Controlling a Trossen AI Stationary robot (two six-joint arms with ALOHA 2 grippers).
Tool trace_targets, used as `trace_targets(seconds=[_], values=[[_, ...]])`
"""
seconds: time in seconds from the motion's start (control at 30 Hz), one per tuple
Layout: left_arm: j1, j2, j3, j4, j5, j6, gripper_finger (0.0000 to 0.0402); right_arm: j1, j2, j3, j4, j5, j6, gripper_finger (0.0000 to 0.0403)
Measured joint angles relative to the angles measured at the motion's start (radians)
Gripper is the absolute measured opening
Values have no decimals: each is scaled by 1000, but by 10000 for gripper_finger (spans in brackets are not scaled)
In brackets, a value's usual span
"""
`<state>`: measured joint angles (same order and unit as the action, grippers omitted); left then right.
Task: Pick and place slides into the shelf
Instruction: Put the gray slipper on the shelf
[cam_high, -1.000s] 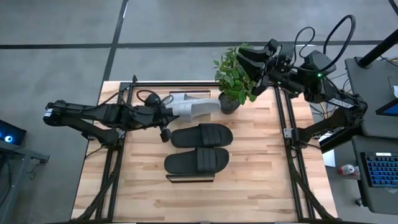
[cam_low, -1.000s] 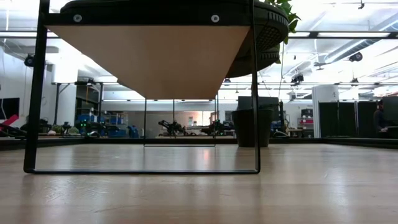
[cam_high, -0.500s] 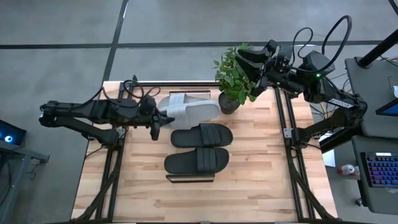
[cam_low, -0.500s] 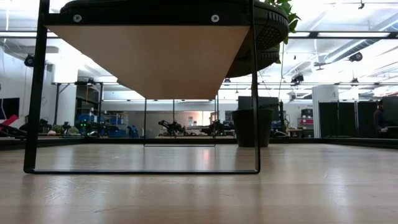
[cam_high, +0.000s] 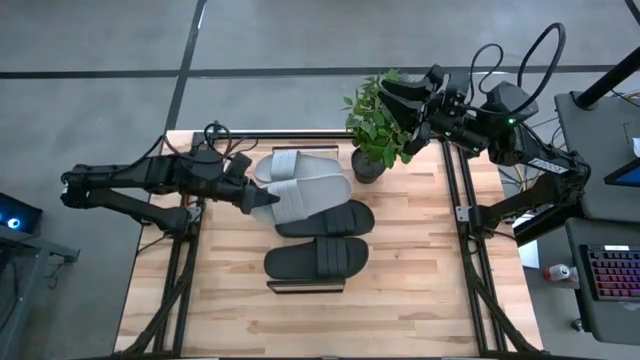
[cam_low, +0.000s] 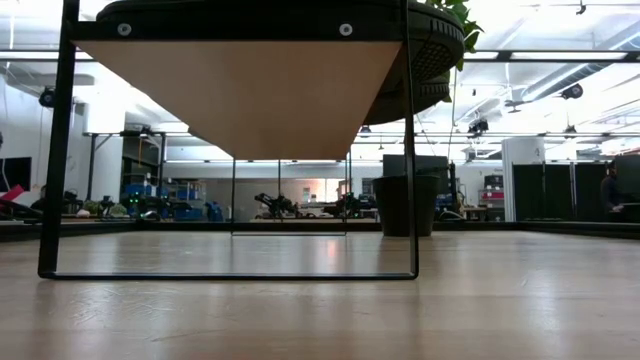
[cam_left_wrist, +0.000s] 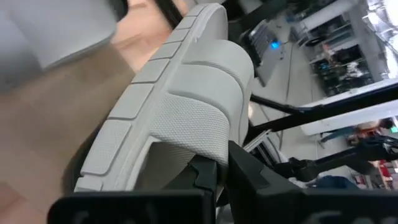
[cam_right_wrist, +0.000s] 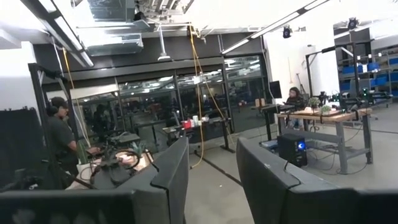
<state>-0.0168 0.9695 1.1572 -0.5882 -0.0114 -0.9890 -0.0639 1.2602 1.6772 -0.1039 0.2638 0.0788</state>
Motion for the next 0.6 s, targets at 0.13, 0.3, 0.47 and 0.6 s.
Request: trace_targets(seconds=[0.13, 0.3, 0.47, 0.6], values=[[69, -3, 0, -109, 49, 7, 0, 0, 0, 0, -4, 0, 0, 128], [141, -2, 0, -113, 112, 60, 0, 0, 0, 0, -5, 0, 0, 132], [196, 24, -2, -119, 154, 139, 0, 0, 0, 0, -7, 0, 18, 128], [234, 71, -2, -112, 192, 189, 0, 0, 0, 0, -14, -1, 19, 123]])
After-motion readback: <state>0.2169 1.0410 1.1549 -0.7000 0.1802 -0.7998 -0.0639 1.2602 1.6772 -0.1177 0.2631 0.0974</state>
